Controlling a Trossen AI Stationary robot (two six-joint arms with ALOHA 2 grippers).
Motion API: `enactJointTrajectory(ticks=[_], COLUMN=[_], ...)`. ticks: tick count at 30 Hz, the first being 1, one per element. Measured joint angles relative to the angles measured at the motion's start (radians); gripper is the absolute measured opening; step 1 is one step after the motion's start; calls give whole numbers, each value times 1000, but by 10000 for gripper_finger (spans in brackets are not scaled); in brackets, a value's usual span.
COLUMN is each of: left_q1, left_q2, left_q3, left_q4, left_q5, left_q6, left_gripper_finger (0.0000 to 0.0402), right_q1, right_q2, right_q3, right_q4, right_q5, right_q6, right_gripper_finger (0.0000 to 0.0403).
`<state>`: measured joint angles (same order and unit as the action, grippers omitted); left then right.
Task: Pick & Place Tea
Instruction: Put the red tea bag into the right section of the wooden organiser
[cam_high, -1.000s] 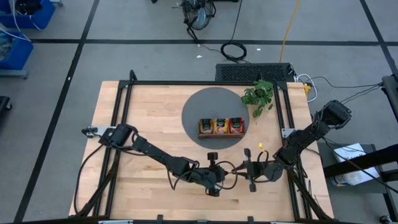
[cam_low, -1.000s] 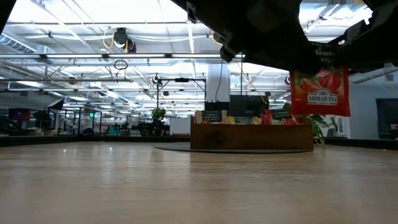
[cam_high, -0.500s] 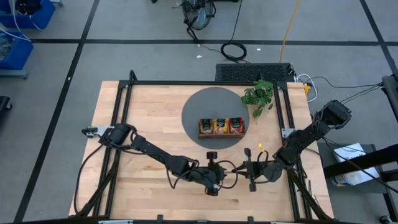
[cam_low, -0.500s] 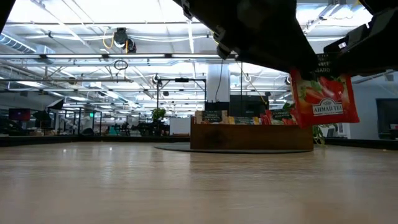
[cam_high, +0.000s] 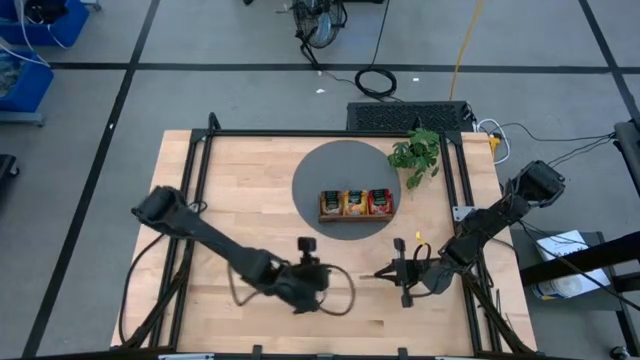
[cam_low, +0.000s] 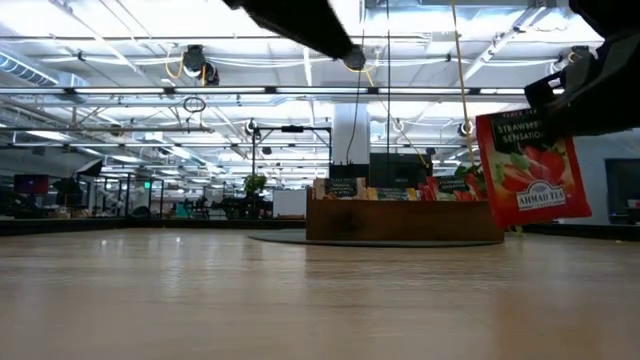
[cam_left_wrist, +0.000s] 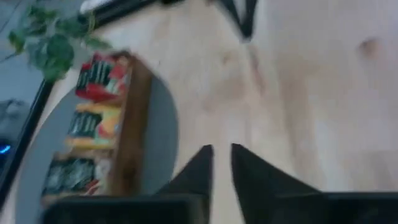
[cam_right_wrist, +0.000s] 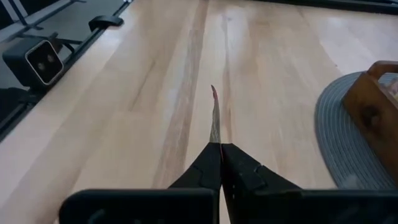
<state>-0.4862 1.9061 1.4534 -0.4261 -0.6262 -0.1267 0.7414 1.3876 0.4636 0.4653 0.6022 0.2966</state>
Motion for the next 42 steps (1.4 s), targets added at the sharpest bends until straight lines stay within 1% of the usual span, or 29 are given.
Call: enactJointTrajectory(ticks=[2,3,6,8,9,11,13,14,15,17,18,22,26,28,30,32,34,37,42], left_q1=[-10,-7,23,58,79,121,157,176,196,233,248,261,254,253,254,252,243,206,186], left_q2=[-65,-105,-249,-365,-417,-515,-565,-569,-574,-580,-580,-607,-722,-805,-859,-917,-921,-919,-897], left_q3=[-81,-129,-287,-399,-451,-578,-697,-749,-797,-867,-893,-1022,-1138,-1195,-1222,-1269,-1293,-1326,-1331], left_q4=[61,77,181,240,310,458,655,758,833,921,969,1130,1234,1207,1189,1154,1194,1273,1280], left_q5=[3,3,1,41,106,273,432,495,548,622,637,617,533,476,435,413,415,416,392], left_q6=[2,-8,-47,-36,1,129,266,303,321,329,329,328,305,257,209,172,130,124,93], left_gripper_finger=[23,12,13,9,6,5,5,4,3,4,5,3,3,3,4,2,3,3,6], right_q1=[2,2,7,7,10,12,12,12,11,6,6,7,16,20,32,35,45,46,41], right_q2=[-5,-7,-19,-22,-30,-40,-50,-58,-58,-68,-77,-114,-160,-167,-186,-186,-195,-194,-194], right_q3=[-1,-1,-1,-1,-6,-18,-34,-45,-48,-66,-77,-113,-144,-152,-165,-163,-164,-162,-163], right_q4=[-9,-8,-21,-10,-12,-14,-1,-2,7,42,50,96,105,112,108,117,121,140,136], right_q5=[-1,-1,-1,0,-1,2,3,6,6,3,3,3,1,4,22,25,27,27,27], right_q6=[4,4,2,1,-1,-2,-15,-21,-22,-28,-29,-35,-26,-20,-19,-20,-28,-47,-57], right_gripper_finger=[0,0,0,0,0,0,0,0,0,0,0,0,0,0,0,0,0,0,0])
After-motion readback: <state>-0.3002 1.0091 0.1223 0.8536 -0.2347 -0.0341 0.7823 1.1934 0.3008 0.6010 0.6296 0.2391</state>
